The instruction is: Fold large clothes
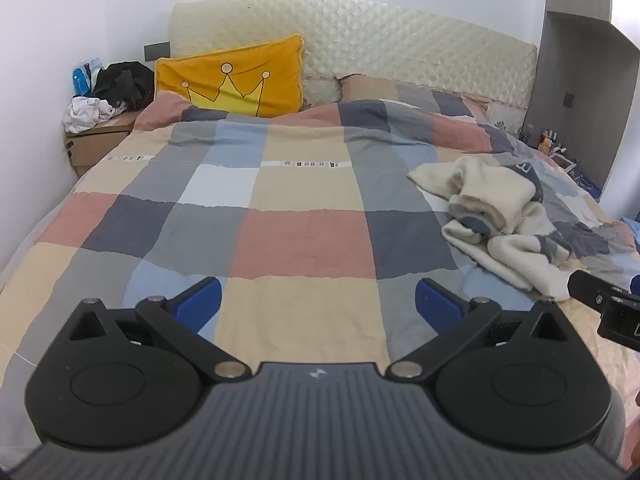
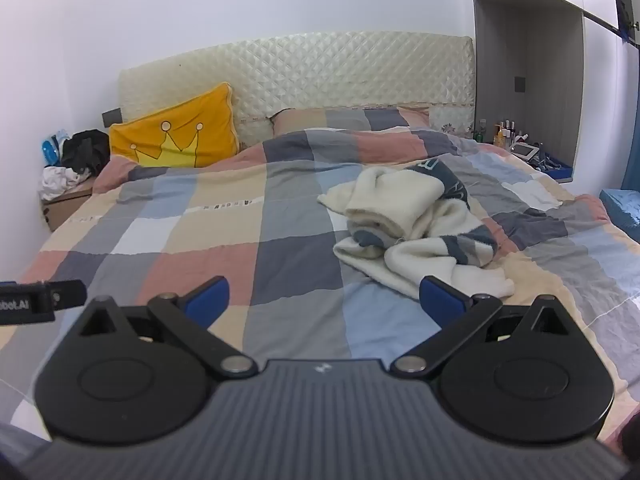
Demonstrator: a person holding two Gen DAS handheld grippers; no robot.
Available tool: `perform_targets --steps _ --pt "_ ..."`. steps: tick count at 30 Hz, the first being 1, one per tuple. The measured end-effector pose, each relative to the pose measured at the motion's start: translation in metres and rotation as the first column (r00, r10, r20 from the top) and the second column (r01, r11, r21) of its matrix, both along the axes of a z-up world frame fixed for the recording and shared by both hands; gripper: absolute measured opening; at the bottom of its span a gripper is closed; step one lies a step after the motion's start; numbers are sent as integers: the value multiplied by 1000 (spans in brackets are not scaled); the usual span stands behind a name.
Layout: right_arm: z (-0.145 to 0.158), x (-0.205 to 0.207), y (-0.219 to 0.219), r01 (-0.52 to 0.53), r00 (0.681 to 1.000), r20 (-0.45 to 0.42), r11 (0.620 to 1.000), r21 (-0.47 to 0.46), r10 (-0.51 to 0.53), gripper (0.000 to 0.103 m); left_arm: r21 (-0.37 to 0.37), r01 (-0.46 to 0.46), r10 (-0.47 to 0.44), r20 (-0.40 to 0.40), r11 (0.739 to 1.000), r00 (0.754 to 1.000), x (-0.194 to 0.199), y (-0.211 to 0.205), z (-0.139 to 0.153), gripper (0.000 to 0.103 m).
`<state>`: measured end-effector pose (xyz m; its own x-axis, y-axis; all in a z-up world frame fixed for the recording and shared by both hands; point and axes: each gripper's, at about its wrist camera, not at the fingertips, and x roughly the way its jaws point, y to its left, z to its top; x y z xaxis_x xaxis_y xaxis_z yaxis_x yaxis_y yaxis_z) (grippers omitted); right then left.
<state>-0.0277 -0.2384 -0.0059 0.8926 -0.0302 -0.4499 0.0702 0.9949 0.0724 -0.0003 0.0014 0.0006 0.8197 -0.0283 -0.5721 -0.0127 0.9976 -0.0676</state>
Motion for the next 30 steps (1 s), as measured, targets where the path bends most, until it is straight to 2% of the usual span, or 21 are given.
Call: perform_targets --steps 8,20,30 --pt "0 0 1 -4 1000 0 1000 -5 4 103 19 6 -6 -10 1000 1000 0 0 0 103" --pt "1 -2 2 -6 1000 0 1000 -15 6 103 56 0 -3 41 998 999 -12 -6 2 103" --pt "0 -3 2 -8 1000 2 1000 -17 9 103 56 -4 1 55 998 999 -18 -8 3 103"
